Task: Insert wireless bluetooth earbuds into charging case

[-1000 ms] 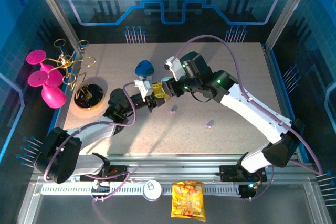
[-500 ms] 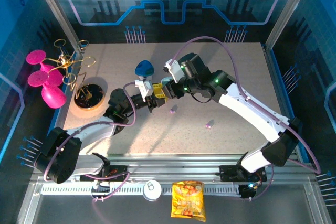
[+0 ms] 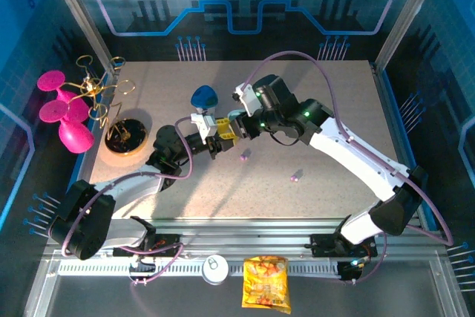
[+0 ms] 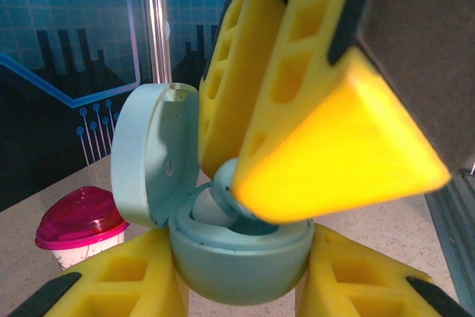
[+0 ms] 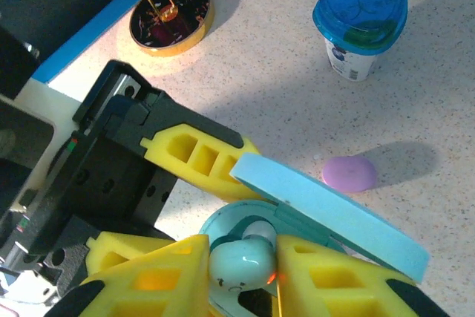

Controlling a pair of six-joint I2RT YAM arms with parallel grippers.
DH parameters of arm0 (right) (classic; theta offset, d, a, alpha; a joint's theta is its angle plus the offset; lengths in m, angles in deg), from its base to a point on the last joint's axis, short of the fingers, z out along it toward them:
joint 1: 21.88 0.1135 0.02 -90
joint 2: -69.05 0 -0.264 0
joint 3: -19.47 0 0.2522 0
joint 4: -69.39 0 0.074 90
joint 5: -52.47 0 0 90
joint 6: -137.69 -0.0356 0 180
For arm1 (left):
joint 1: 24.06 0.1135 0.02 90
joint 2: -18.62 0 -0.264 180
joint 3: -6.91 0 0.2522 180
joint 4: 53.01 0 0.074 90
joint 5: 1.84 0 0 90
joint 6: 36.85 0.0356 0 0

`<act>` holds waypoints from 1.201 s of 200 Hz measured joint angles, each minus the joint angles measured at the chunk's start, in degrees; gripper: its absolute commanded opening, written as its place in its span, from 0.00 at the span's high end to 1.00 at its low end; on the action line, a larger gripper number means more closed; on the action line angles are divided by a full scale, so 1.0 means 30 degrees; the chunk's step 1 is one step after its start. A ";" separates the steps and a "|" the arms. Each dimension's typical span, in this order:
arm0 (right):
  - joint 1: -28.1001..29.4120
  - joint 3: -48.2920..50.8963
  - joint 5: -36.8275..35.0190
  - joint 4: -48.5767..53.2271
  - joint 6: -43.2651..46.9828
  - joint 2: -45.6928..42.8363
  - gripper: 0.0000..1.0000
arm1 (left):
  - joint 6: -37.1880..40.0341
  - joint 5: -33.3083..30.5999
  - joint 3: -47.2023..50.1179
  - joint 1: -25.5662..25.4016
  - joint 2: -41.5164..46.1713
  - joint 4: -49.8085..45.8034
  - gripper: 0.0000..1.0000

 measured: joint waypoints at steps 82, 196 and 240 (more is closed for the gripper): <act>-0.1224 0.1013 0.2149 -0.0787 -0.2725 -0.0663 0.78 | 0.1093 -0.0437 0.0000 -0.0058 -0.0204 0.0007 0.78; -0.1370 0.0918 0.3060 0.0146 -0.4051 -0.0124 0.79 | 0.4583 -0.1450 0.0000 -0.0561 -0.0495 -0.0248 0.78; -0.1370 0.0488 0.3126 0.0408 -0.4401 0.0386 0.79 | 0.5122 -0.1668 0.0000 -0.0648 -0.0605 -0.0437 0.78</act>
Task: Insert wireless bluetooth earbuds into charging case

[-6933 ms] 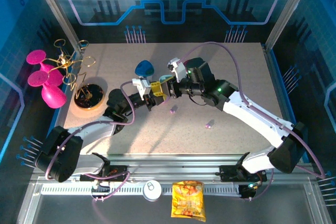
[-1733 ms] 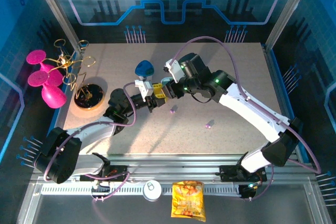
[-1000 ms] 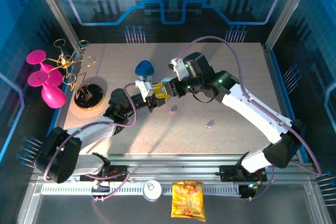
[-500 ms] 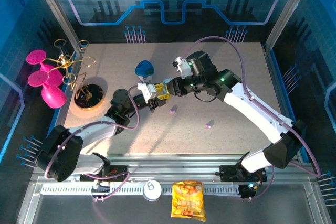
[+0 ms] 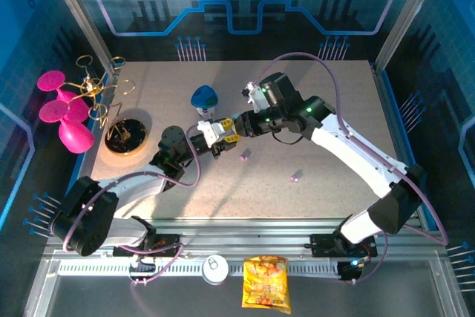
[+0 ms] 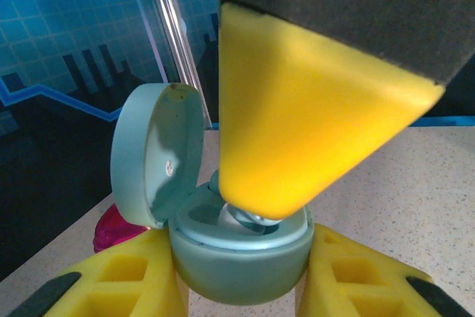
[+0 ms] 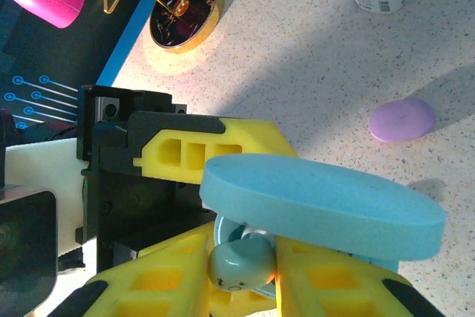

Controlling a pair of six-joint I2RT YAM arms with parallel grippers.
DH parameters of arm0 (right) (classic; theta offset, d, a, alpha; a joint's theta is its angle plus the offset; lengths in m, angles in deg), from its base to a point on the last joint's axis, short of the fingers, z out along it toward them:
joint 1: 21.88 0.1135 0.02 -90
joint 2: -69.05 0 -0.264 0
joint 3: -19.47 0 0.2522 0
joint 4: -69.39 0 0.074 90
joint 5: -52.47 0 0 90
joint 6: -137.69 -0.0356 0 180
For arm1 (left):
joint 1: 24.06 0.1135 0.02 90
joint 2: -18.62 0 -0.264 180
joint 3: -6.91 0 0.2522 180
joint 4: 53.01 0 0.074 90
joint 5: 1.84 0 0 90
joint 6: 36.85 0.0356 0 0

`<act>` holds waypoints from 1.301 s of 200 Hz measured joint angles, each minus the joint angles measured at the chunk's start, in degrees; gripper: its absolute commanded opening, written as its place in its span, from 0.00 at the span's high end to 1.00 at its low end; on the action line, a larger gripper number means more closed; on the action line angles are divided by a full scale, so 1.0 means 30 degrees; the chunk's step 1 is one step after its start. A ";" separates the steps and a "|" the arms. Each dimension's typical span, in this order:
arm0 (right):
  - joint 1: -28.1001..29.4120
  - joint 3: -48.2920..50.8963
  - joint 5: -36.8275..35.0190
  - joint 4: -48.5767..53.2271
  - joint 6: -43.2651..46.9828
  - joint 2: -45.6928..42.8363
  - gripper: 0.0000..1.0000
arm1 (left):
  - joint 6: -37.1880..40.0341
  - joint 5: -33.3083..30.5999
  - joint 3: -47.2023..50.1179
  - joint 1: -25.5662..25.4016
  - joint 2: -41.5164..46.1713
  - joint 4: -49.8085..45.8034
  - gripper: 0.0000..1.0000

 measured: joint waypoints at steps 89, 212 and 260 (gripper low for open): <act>0.0058 -0.0437 -0.0022 0.0474 -0.0459 0.0546 0.61 | 0.0044 -0.0197 0.0007 -0.0102 -0.0277 -0.0138 0.78; 0.0379 0.0000 -0.1399 0.0401 0.0386 -0.0976 0.71 | -0.0029 -0.0189 0.0007 -0.0102 -0.0401 0.0015 0.78; 0.0641 0.0102 -0.1523 0.0605 0.0656 -0.0962 0.88 | -0.0080 -0.0189 0.0007 -0.0102 -0.0444 0.0015 0.78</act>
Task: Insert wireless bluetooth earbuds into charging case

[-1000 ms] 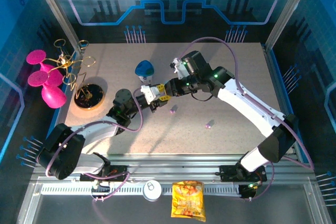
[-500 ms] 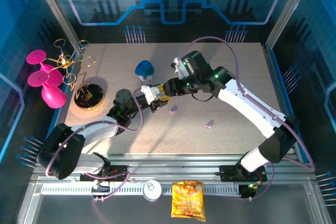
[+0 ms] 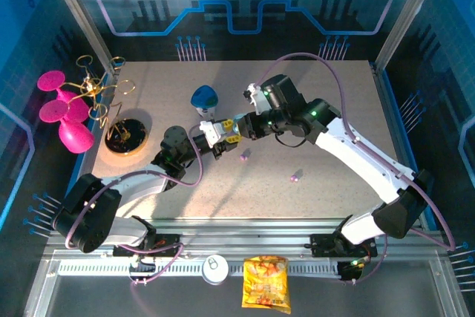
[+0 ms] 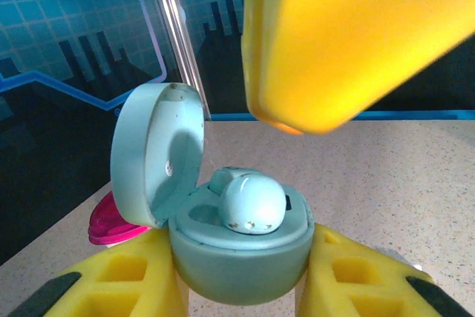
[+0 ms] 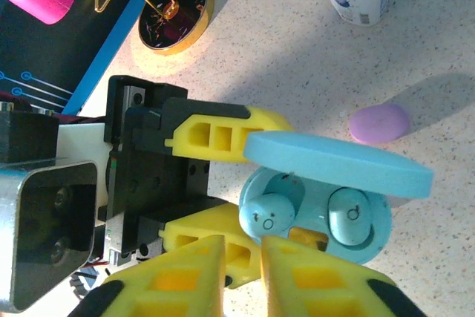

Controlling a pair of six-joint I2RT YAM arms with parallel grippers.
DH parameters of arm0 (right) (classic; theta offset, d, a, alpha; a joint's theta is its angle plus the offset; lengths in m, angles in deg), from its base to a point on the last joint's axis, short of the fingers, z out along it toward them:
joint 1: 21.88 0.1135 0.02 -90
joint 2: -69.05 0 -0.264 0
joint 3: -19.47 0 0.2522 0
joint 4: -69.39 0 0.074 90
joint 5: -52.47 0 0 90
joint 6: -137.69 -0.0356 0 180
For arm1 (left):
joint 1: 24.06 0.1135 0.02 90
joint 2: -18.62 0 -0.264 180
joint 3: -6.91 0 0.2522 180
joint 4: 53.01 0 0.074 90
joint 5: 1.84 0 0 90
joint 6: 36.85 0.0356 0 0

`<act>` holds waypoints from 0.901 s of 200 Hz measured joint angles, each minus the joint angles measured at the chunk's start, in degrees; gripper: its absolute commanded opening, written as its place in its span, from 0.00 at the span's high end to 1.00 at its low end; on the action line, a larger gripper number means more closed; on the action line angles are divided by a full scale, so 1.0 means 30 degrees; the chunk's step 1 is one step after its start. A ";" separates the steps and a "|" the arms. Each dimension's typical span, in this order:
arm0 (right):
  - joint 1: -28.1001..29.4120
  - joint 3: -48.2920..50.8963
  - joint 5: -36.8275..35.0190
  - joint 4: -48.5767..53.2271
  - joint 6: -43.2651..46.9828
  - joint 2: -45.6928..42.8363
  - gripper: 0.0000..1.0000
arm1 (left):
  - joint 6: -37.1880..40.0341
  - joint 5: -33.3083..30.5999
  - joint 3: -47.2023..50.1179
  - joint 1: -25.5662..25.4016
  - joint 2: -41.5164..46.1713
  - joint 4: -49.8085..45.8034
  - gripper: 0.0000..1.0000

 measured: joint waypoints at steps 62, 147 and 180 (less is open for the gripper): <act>0.0262 0.0131 0.0066 0.0109 0.0029 0.0168 0.89 | -0.0073 0.0000 -0.0007 0.0000 0.0000 -0.0022 0.78; 0.0277 0.0117 0.0131 -0.0131 0.0036 0.0736 0.87 | -0.0080 0.0000 0.0000 0.0000 0.0000 -0.0306 0.78; 0.0277 0.0073 0.0051 -0.0299 0.0036 0.0903 0.87 | -0.0080 0.0000 -0.0007 0.0000 0.0000 -0.0488 0.78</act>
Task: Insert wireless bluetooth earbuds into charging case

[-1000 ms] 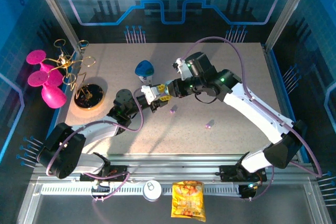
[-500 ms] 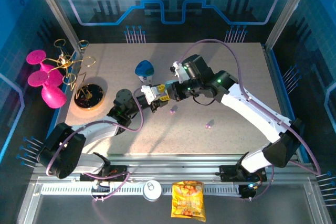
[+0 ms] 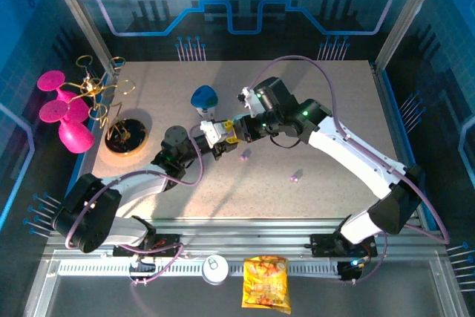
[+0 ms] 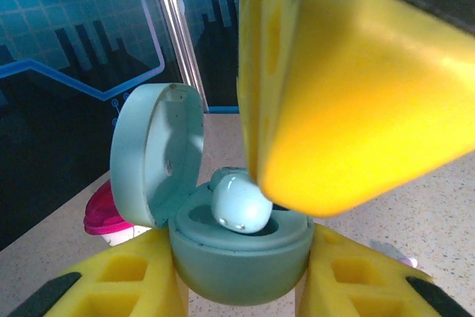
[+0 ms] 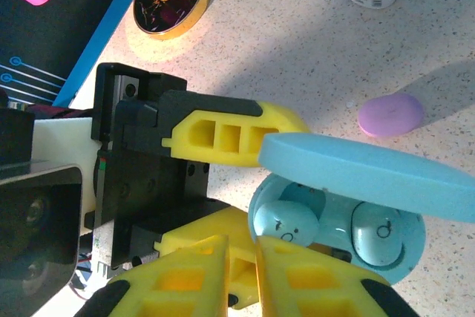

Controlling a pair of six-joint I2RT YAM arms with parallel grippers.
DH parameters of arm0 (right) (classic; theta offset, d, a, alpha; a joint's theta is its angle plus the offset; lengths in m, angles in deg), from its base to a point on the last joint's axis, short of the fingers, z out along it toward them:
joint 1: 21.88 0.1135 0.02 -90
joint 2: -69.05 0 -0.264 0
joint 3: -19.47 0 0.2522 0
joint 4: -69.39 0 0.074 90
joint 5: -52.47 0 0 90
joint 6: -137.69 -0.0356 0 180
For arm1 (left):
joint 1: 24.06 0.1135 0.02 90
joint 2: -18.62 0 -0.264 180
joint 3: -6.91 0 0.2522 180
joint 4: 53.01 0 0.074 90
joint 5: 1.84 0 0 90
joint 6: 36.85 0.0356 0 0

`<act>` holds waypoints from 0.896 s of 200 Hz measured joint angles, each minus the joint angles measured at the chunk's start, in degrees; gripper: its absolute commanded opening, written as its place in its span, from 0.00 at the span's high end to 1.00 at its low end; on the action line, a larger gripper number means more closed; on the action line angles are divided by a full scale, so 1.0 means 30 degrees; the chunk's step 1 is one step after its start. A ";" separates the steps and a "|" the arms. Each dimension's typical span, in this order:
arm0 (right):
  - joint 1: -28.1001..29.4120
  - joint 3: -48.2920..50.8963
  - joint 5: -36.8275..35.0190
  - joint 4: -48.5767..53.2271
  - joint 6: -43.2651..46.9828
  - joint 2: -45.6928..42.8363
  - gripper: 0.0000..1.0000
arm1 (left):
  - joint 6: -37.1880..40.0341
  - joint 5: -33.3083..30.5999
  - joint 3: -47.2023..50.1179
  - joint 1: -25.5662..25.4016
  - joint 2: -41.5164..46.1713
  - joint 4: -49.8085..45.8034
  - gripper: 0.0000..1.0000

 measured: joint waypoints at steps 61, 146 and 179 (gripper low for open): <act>-0.0015 -0.0182 -0.0583 -0.0211 -0.0007 0.0189 0.84 | 0.0000 0.0007 0.0007 -0.0036 0.0007 -0.0168 0.78; -0.0036 -0.0248 -0.1071 -0.0364 -0.0015 0.0284 0.79 | -0.0022 0.0000 0.0007 -0.0109 0.0007 -0.0248 0.78; -0.0036 -0.0248 -0.1049 -0.0481 0.0015 0.0284 0.77 | -0.0095 0.0000 0.0000 -0.0109 0.0007 -0.0255 0.78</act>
